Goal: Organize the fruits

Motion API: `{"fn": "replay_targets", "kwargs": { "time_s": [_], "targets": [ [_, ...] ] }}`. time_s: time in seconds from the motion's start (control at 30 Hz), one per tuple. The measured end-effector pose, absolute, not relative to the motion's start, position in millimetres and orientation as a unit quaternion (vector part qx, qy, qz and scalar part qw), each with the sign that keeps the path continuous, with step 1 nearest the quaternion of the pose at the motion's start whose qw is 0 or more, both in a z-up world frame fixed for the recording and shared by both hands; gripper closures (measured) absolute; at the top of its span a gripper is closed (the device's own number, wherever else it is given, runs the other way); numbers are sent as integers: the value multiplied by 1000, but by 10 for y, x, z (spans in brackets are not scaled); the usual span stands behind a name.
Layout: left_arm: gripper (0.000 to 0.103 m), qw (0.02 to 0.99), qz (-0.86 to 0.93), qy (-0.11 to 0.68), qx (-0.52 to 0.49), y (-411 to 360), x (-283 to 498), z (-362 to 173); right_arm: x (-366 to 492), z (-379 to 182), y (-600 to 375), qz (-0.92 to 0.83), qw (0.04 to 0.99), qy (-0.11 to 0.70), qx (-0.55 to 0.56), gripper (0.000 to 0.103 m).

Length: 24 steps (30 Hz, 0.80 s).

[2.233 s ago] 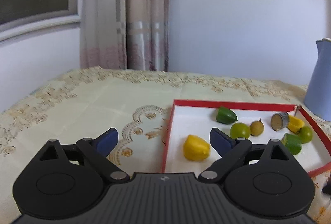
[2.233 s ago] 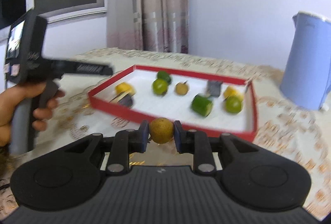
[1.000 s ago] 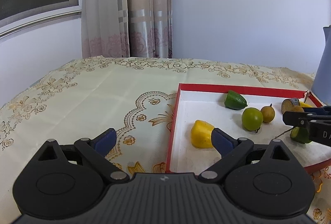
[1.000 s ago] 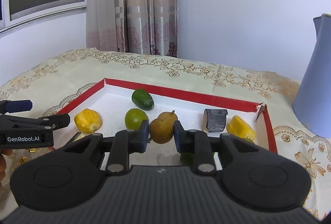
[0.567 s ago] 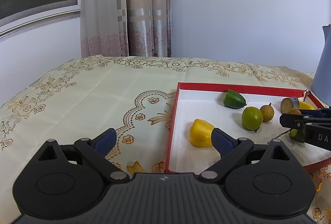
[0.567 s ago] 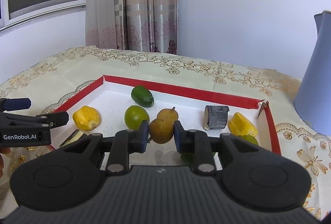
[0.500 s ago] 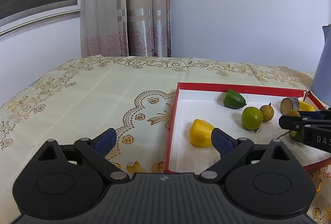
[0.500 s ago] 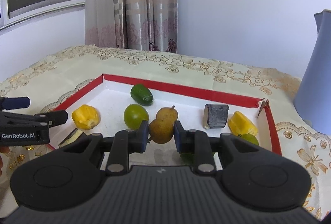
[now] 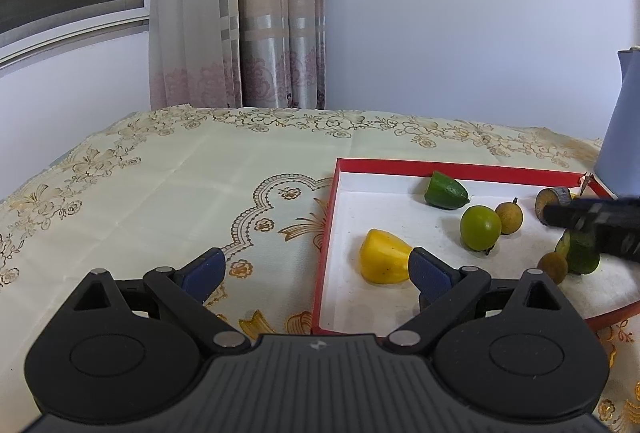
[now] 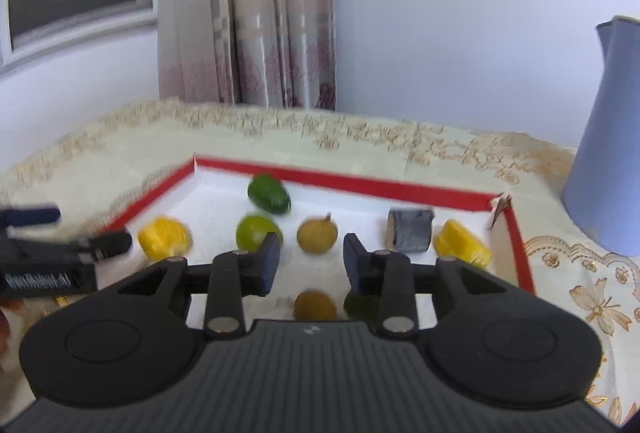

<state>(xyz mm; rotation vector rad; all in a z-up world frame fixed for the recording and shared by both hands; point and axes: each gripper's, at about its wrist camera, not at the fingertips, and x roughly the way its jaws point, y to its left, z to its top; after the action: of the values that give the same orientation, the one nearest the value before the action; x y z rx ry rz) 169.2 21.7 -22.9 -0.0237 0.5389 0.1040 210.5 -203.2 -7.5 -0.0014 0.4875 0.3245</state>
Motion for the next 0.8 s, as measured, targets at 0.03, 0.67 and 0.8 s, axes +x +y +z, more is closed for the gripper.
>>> {"fn": "replay_targets", "kwargs": {
  "time_s": [0.03, 0.67, 0.8],
  "targets": [
    [4, 963, 51, 266, -13, 221, 1690, -226, 2081, -24, -2051, 157, 960, 231, 3, 67],
    [4, 964, 43, 262, -24, 245, 1656, -171, 1515, 566, -1985, 153, 978, 134, -33, 28],
    [4, 964, 42, 261, -22, 233, 1643, -166, 1358, 465, -2035, 143, 977, 149, -56, 22]
  ]
}}
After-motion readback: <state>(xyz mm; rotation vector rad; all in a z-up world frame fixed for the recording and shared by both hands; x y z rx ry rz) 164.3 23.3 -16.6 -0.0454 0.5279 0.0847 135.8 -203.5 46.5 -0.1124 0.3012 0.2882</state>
